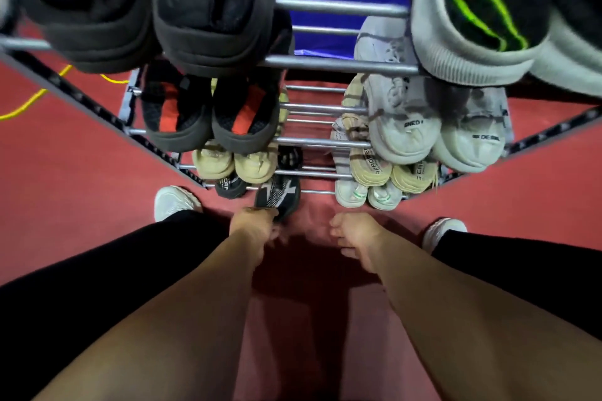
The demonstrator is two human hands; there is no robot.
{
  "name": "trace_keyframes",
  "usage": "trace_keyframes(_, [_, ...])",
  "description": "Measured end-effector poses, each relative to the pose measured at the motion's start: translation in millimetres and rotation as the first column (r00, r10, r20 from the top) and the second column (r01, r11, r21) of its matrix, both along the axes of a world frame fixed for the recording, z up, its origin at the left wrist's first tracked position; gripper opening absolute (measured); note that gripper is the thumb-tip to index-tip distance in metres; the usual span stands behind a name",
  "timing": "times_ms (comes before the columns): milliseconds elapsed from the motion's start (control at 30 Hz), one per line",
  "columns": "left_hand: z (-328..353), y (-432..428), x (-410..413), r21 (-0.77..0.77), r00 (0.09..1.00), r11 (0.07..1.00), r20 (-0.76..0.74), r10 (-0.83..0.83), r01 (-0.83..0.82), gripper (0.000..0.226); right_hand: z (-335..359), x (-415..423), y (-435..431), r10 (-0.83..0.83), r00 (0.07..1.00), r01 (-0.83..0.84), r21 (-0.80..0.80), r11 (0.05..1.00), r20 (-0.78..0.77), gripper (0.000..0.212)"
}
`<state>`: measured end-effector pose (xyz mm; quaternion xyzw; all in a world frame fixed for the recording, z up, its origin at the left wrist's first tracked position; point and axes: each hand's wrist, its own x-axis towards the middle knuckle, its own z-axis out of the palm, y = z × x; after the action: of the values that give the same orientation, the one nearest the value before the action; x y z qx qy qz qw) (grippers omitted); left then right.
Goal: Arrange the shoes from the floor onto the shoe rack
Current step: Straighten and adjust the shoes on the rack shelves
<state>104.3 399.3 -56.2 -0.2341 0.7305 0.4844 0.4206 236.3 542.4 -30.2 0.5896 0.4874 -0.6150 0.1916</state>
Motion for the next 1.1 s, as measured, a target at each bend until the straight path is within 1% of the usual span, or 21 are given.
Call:
trace_keyframes(100, [27, -18, 10, -0.021, 0.994, 0.995, 0.045, -0.101, 0.102, 0.007, 21, 8, -5, 0.042, 0.999, -0.041, 0.041, 0.998, -0.003, 0.029])
trace_keyframes(200, [58, -32, 14, -0.056, 0.977, 0.976, 0.035, -0.210, 0.211, 0.017, 46, 17, -14, 0.087, 0.996, -0.085, 0.098, 0.992, -0.012, 0.024])
trace_keyframes(300, [102, -39, 17, -0.104, 0.933, 0.932, -0.063, -0.354, 0.347, 0.024, 77, 22, -23, 0.135, 0.990, -0.129, 0.147, 0.981, -0.033, 0.021])
trace_keyframes(400, [145, -48, 20, -0.100, 0.887, 0.903, -0.173, -0.429, 0.418, 0.034, 102, 30, -26, 0.164, 0.985, -0.153, 0.182, 0.971, -0.051, 0.014])
trace_keyframes(433, [157, -52, 20, -0.098, 0.871, 0.893, -0.195, -0.450, 0.439, 0.035, 108, 34, -25, 0.154, 0.985, -0.137, 0.202, 0.970, -0.071, 0.017])
trace_keyframes(467, [169, -56, 21, -0.098, 0.853, 0.879, -0.214, -0.476, 0.466, 0.036, 112, 38, -24, 0.126, 0.988, -0.104, 0.211, 0.972, -0.093, 0.025])
trace_keyframes(567, [198, -65, 24, -0.084, 0.795, 0.835, -0.270, -0.544, 0.543, 0.038, 124, 48, -20, 0.039, 0.994, -0.014, 0.237, 0.971, -0.103, 0.071])
trace_keyframes(600, [205, -67, 24, -0.069, 0.788, 0.832, -0.286, -0.546, 0.551, 0.038, 130, 49, -20, 0.027, 0.994, -0.001, 0.245, 0.970, -0.106, 0.078])
trace_keyframes(633, [209, -69, 23, -0.051, 0.788, 0.836, -0.305, -0.535, 0.547, 0.040, 136, 50, -19, 0.019, 0.991, 0.014, 0.245, 0.969, -0.131, 0.080])
trace_keyframes(700, [214, -73, 19, -0.020, 0.813, 0.871, -0.349, -0.466, 0.491, 0.048, 145, 51, -17, -0.026, 0.982, 0.060, 0.181, 0.982, -0.185, 0.079])
trace_keyframes(767, [216, -76, 14, 0.021, 0.849, 0.914, -0.381, -0.367, 0.405, 0.053, 148, 55, -16, -0.065, 0.981, 0.074, 0.048, 0.996, -0.184, 0.084])
trace_keyframes(800, [218, -76, 11, 0.050, 0.860, 0.924, -0.388, -0.331, 0.378, 0.055, 148, 58, -18, -0.060, 0.985, 0.052, -0.051, 0.997, -0.162, 0.087])
trace_keyframes(867, [223, -78, 8, 0.085, 0.873, 0.932, -0.389, -0.295, 0.353, 0.057, 148, 60, -25, 0.031, 0.987, -0.070, -0.243, 0.967, -0.159, 0.081])
trace_keyframes(900, [224, -79, 6, 0.091, 0.879, 0.936, -0.384, -0.283, 0.341, 0.058, 148, 61, -29, 0.098, 0.977, -0.154, -0.311, 0.938, -0.187, 0.073])
trace_keyframes(933, [226, -80, 6, 0.085, 0.883, 0.940, -0.382, -0.274, 0.329, 0.057, 148, 61, -34, 0.159, 0.960, -0.233, -0.345, 0.909, -0.231, 0.063])
trace_keyframes(967, [227, -82, 5, 0.071, 0.883, 0.945, -0.385, -0.270, 0.320, 0.054, 151, 61, -40, 0.192, 0.941, -0.289, -0.366, 0.884, -0.279, 0.051])
trace_keyframes(1000, [228, -83, 6, 0.062, 0.885, 0.950, -0.388, -0.259, 0.306, 0.047, 154, 60, -44, 0.193, 0.930, -0.307, -0.375, 0.875, -0.312, 0.041])
trace_keyframes(1033, [227, -84, 7, 0.073, 0.894, 0.958, -0.383, -0.231, 0.278, 0.038, 155, 59, -47, 0.183, 0.922, -0.308, -0.363, 0.879, -0.341, 0.033])
trace_keyframes(1100, [223, -86, 11, 0.149, 0.929, 0.969, -0.345, -0.135, 0.196, 0.021, 155, 53, -50, 0.198, 0.894, -0.328, -0.289, 0.899, -0.401, 0.016])
